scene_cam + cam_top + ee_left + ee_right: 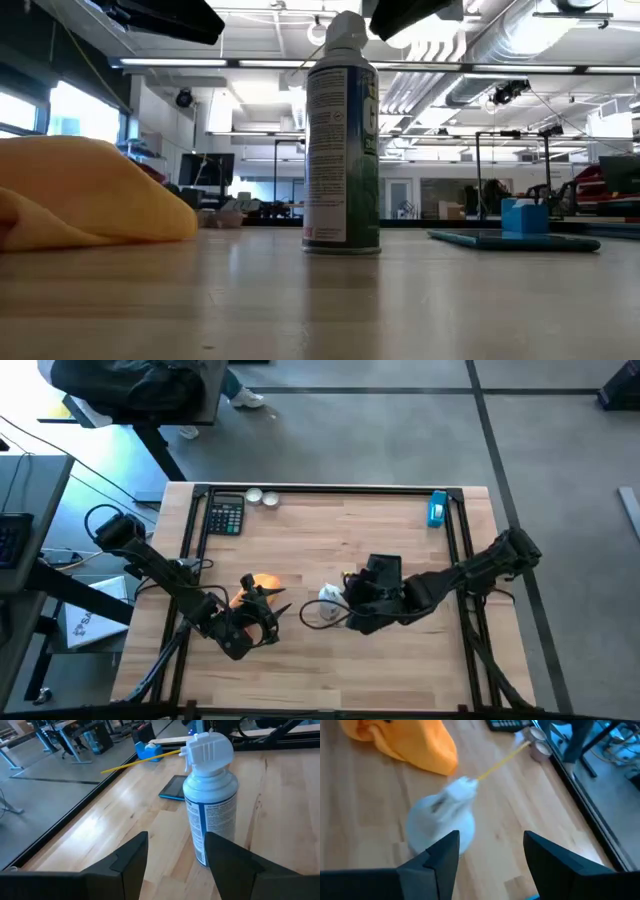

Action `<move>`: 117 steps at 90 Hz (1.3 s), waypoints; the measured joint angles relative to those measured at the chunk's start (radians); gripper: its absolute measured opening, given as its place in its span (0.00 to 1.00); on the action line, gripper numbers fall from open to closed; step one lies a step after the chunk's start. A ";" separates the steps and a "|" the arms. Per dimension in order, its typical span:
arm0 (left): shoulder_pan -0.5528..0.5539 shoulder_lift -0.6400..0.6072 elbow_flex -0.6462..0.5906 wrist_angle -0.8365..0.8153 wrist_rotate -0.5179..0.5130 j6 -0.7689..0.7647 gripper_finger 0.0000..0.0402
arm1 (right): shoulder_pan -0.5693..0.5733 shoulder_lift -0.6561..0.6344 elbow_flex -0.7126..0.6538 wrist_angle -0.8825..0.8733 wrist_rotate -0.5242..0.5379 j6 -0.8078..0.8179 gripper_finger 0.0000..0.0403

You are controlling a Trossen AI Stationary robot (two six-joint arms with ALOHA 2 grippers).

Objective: Apply microfiber cloth
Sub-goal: Spray the back of the blue tablet using the white spray bottle

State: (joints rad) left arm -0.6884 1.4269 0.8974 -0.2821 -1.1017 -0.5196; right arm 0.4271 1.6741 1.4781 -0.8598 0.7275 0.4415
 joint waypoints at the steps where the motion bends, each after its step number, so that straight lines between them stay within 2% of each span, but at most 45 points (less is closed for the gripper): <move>1: 0.000 0.000 0.000 0.000 0.000 0.000 0.44 | 0.000 0.000 0.003 -0.006 0.001 0.003 0.47; 33: 0.000 0.000 0.000 0.005 0.002 -0.002 0.44 | -0.010 0.043 0.013 -0.010 0.007 -0.005 0.47; 63: 0.003 0.000 0.000 0.085 0.004 0.001 0.44 | -0.008 0.061 0.013 0.181 -0.085 -0.134 0.47; 117: 0.023 0.000 0.000 0.131 -0.019 0.001 0.44 | 0.000 0.033 0.013 0.144 -0.115 -0.136 0.47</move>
State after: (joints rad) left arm -0.6655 1.4269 0.8974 -0.1515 -1.1206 -0.5190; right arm 0.4267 1.7068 1.4910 -0.7159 0.6125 0.3054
